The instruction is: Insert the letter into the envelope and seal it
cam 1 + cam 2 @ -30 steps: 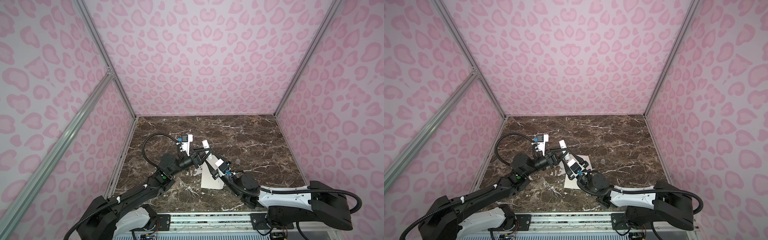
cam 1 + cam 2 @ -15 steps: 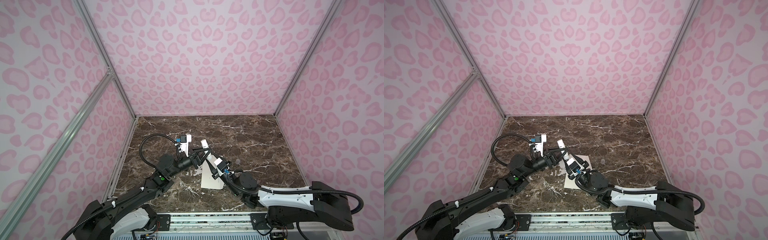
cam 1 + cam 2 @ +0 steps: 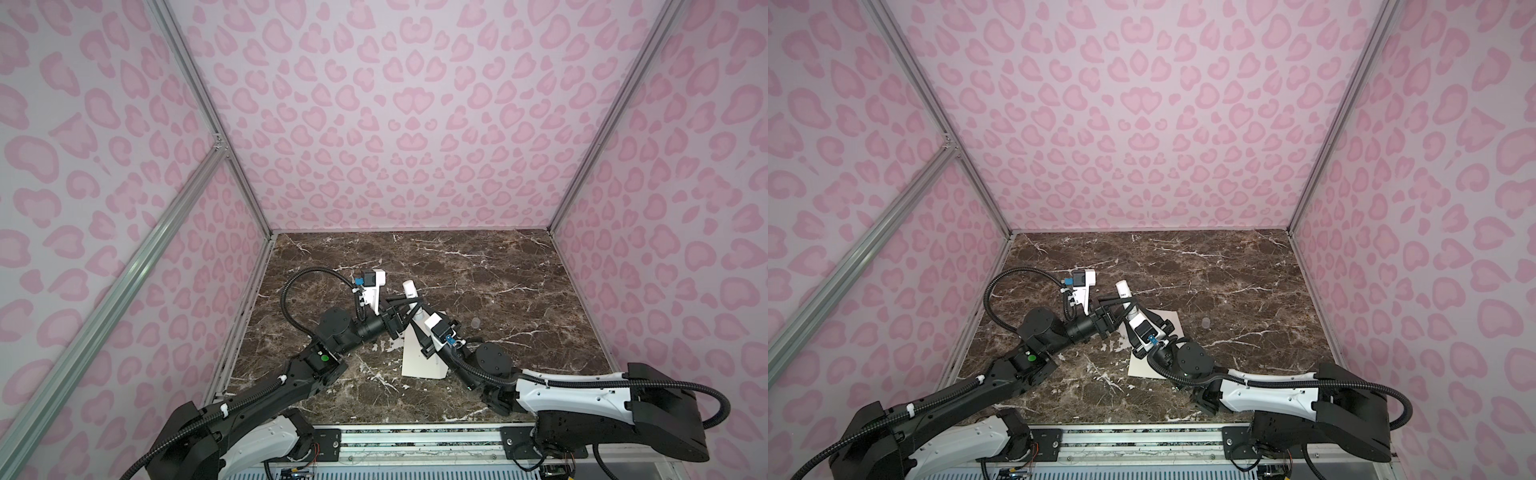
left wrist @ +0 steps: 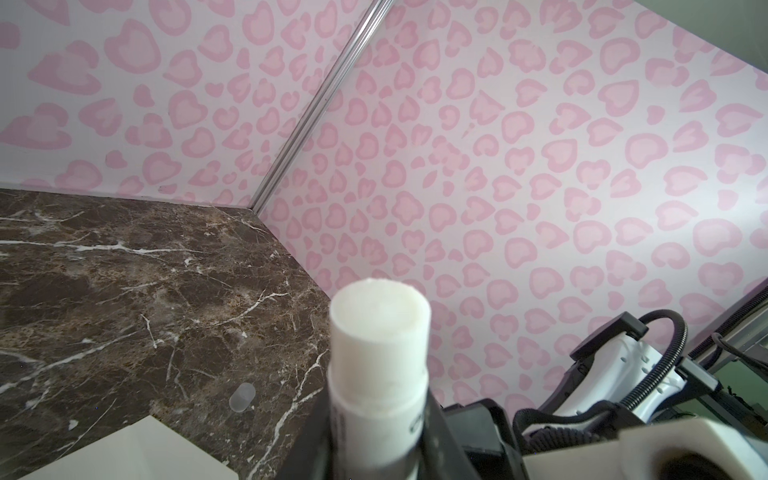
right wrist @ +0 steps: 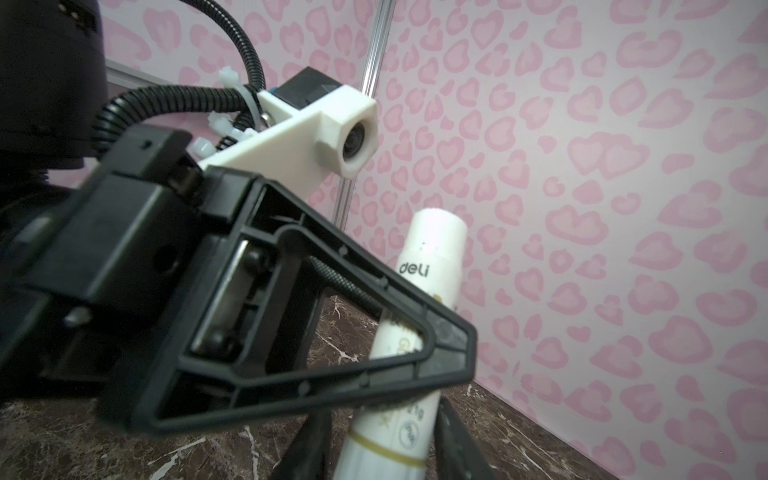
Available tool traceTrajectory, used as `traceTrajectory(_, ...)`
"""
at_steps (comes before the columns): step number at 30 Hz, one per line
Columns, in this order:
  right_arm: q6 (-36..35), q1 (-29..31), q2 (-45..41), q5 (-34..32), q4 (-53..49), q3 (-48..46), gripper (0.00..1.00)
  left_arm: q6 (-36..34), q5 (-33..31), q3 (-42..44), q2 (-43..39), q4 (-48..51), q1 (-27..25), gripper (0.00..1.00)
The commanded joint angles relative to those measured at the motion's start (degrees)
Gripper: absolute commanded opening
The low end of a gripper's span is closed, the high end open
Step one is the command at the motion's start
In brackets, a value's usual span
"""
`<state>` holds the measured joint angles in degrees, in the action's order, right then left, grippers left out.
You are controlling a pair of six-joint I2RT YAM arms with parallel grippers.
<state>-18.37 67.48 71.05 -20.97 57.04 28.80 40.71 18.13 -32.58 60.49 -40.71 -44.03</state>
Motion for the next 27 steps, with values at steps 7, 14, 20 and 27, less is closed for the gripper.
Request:
traceTrajectory(7, 1.23, 0.11, 0.41, -1.15, -0.86, 0.52, 0.36, -2.09, -1.08, -0.73, -0.99, 0.73, -0.27, 0.04)
traceTrajectory(14, 2.24, 0.03, 0.02, -1.86, -2.1, 0.78, 0.36, -2.83, -1.3, -0.89, -1.17, 1.33, -0.44, 0.04)
traceTrajectory(20, 2.98, -0.17, -0.19, -1.77, -2.44, 0.91, 0.26, -2.91, -1.25, -0.86, -0.81, 1.24, -0.68, 0.04)
traceTrajectory(27, 5.62, -0.16, -2.16, -0.02, -5.01, 1.43, 0.19, -4.26, -0.4, -0.76, -0.63, 2.29, -0.79, 0.04)
